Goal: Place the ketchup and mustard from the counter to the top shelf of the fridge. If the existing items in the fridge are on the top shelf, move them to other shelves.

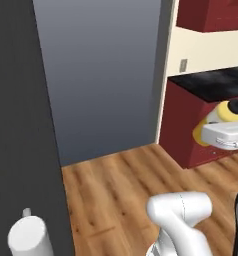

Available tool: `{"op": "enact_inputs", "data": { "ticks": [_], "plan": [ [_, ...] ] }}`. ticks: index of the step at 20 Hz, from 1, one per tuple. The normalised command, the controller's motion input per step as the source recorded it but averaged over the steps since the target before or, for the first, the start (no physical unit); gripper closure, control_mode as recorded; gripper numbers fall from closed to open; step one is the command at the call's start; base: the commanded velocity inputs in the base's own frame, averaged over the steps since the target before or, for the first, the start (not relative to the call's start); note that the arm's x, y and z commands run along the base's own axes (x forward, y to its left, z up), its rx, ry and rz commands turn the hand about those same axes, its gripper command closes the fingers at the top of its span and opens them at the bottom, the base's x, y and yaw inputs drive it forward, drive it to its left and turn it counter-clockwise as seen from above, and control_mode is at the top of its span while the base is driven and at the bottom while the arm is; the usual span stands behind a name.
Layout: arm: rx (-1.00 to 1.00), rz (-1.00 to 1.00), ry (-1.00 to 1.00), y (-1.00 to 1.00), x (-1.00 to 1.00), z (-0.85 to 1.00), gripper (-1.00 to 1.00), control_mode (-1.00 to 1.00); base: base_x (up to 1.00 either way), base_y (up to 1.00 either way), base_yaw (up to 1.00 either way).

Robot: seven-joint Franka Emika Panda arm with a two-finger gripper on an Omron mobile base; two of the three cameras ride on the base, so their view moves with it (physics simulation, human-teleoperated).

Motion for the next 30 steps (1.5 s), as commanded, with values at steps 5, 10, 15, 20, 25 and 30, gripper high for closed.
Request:
{"op": "enact_inputs", "data": {
  "ticks": [5, 10, 15, 20, 25, 30],
  "plan": [
    [0.00, 0.00, 0.00, 0.00, 0.00, 0.00, 1.00, 1.00, 1.00, -0.47, 0.22],
    [0.00, 0.00, 0.00, 0.00, 0.00, 0.00, 1.00, 1.00, 0.90, -0.57, 0.58],
    [0.00, 0.00, 0.00, 0.00, 0.00, 0.00, 1.00, 1.00, 0.04, -0.04, 1.00],
    [0.00, 0.00, 0.00, 0.00, 0.00, 0.00, 1.00, 1.00, -0.16, 0.00, 1.00],
    [0.00, 0.00, 0.00, 0.00, 0.00, 0.00, 1.00, 1.00, -0.28, 0.00, 1.00],
    [0.00, 0.00, 0.00, 0.00, 0.00, 0.00, 1.00, 1.00, -0.16, 0.00, 1.00]
  ]
}}
